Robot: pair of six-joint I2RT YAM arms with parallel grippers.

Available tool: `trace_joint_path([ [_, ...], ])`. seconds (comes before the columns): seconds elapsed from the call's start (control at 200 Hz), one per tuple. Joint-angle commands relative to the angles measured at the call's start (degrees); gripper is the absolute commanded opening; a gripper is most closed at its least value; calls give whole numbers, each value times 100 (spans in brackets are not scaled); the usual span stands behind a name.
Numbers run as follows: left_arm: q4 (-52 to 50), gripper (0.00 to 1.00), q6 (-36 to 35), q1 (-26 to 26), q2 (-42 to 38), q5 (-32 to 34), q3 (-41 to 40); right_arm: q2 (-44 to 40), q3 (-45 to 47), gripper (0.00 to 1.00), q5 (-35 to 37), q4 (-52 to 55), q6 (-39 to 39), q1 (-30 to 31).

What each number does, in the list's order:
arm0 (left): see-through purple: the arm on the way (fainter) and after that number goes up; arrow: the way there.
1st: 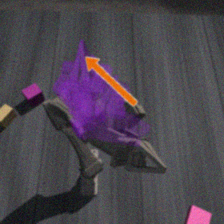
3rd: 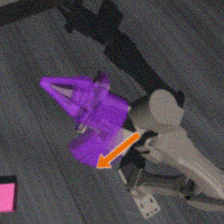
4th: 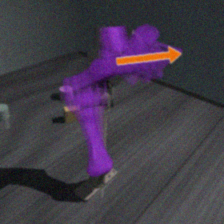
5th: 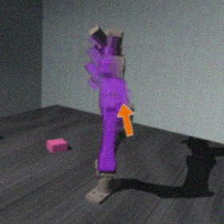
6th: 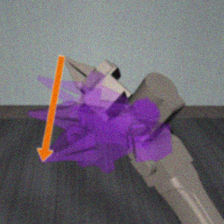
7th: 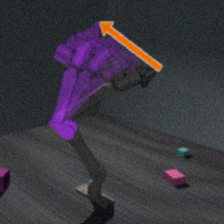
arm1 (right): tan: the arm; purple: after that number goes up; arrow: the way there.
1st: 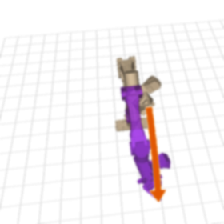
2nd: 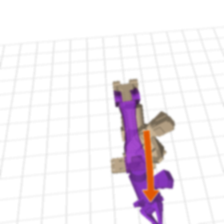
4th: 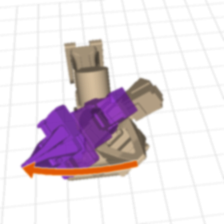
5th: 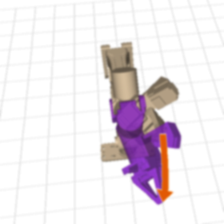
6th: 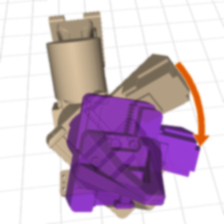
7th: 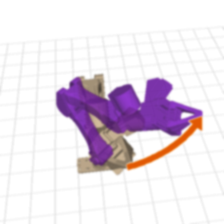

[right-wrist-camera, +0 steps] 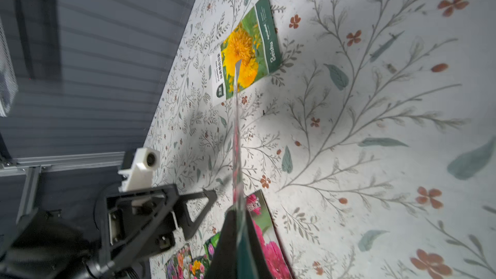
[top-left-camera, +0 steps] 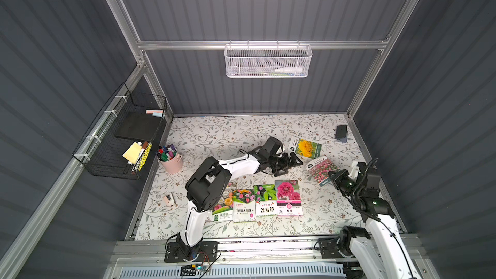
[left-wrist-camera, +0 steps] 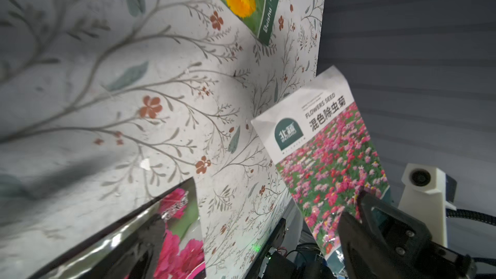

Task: Arrange the seed packets in a row
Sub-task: Pick up the seed packet from the center of the board.

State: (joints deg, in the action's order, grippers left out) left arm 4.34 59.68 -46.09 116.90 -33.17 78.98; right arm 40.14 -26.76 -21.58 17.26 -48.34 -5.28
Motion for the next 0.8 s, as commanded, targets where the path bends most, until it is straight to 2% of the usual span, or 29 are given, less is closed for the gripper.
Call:
trace_joint_path([
  [0.0, 1478, 99, 1068, -193, -300, 501, -67, 341, -264, 0, -55, -658, -475, 43],
  [0.19, 2079, 100, 1568, -347, -291, 1182, -67, 539, -374, 0, -21, -903, -662, 101],
  [0.345, 2546, 97, 2139, -481, 83, 1335, 205, 565, -308, 0, 9, -1091, -812, 119],
  [0.445, 2673, 96, 2290, -592, 268, 1441, 303, 617, -279, 0, -22, -1247, -938, 126],
  [0.6, 2801, 88, 2541, -778, 421, 1772, 370, 702, -281, 0, 29, -1369, -976, 129],
  [0.795, 2569, 87, 2597, -915, 501, 1768, 547, 855, -284, 0, 13, -1504, -1011, 142],
])
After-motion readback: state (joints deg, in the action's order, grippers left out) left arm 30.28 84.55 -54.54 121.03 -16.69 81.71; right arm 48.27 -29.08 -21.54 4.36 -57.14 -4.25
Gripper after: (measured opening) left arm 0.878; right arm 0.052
